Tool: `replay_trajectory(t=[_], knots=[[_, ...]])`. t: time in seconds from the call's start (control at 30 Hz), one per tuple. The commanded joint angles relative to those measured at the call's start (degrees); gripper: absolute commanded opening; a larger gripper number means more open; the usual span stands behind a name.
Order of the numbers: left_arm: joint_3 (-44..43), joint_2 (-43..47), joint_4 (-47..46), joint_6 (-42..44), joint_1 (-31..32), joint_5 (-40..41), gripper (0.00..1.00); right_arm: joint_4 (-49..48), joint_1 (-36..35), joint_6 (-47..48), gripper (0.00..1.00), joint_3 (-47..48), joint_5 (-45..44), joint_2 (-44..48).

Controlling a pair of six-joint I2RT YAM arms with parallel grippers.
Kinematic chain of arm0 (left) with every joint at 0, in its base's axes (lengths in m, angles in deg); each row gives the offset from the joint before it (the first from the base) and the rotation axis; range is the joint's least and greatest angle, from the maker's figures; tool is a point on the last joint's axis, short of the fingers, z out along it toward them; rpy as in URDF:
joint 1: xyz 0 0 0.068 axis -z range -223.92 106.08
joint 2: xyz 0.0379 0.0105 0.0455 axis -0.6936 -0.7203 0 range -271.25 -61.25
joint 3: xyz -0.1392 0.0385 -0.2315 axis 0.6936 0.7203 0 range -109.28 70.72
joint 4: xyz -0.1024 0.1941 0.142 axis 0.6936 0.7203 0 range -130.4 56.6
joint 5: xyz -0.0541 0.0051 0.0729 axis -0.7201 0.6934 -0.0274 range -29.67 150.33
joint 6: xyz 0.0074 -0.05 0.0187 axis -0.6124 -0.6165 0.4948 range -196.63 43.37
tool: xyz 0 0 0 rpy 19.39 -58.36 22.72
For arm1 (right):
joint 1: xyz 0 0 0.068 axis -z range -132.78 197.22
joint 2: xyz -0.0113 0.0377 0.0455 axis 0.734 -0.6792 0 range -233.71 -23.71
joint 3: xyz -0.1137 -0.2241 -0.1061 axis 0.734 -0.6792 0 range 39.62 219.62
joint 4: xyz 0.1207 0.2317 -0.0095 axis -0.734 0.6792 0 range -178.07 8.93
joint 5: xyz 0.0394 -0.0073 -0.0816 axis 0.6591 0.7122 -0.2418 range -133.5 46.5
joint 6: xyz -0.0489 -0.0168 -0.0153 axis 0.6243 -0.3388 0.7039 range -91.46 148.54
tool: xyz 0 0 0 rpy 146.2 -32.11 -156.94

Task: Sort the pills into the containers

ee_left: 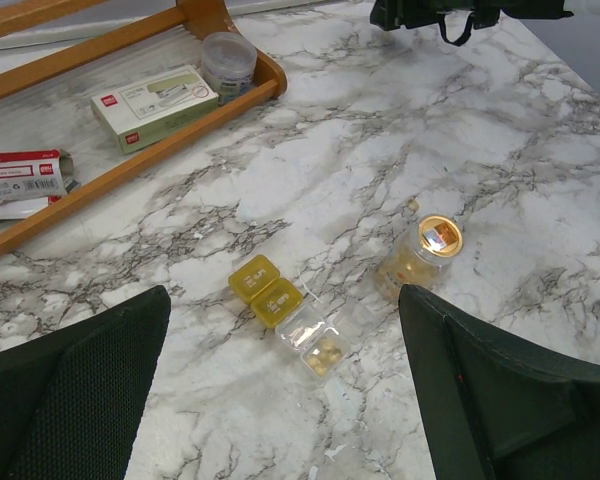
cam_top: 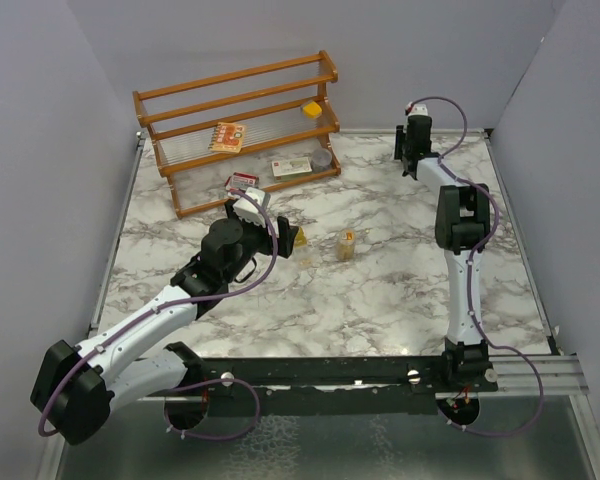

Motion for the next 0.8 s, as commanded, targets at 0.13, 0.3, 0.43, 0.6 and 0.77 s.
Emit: replay_trajectory(t=[0.13,0.3,0.43,0.6,0.77], knots=[[-0.1,-0.3,-2.1,-0.6,-0.1,-1.9,0.99,1.7,0.7,0.6,0.38,-1.7,0.8,-1.9],[0.0,0.0,-2.1,-0.6,-0.1,-1.9,0.99,1.9,1.0,0.7,0.38,-1.6,0.9,-2.6],[0.1,0.3,-1.9,-0.6,-0.1,-1.6,0.99,2.0,1.2,0.7,0.34,-1.6,0.9,-2.6],[0.1,0.2,-2.1,-0.6,-0.1,-1.6,0.99,2.3,1.3,0.9,0.28,-1.3,1.1,-2.8],[0.1,0.3,-2.2,-0.6,-0.1,-1.2,0.99,2.7,1.3,1.1,0.18,-1.4,1.2,-2.8]])
